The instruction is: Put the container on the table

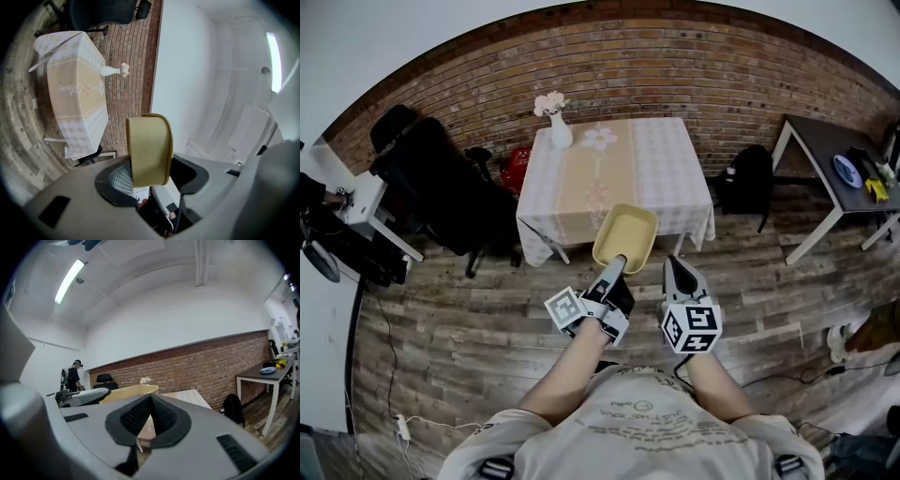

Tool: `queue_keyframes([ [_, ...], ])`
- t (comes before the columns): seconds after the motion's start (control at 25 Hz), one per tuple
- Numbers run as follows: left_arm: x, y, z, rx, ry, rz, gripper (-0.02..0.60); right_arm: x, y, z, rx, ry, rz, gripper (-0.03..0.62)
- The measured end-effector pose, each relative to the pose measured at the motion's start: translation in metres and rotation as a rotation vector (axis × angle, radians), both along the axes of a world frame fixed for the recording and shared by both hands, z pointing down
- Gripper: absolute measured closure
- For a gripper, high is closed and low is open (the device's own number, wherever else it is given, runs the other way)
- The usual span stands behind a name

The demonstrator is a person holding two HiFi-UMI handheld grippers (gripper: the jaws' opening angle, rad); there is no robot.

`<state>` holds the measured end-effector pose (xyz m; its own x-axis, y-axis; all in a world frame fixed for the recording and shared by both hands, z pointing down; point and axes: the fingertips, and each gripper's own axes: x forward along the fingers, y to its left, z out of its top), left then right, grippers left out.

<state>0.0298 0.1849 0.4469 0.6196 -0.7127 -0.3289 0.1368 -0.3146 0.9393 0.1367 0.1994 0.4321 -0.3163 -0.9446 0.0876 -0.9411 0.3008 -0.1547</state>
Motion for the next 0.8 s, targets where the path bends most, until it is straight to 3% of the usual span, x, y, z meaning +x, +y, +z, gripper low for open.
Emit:
queue_keyframes([
  [0.32,0.015,-0.001,0.016,-0.031,-0.035,-0.041,0.367,0.023,0.000,0.004,-0.001,-0.030,-0.016,0.591],
  [0.8,0.026,-0.046,0.031,-0.036,0.002,-0.031,0.367,0.031,-0.036,0.019,-0.013,0.004,-0.019,0.592],
])
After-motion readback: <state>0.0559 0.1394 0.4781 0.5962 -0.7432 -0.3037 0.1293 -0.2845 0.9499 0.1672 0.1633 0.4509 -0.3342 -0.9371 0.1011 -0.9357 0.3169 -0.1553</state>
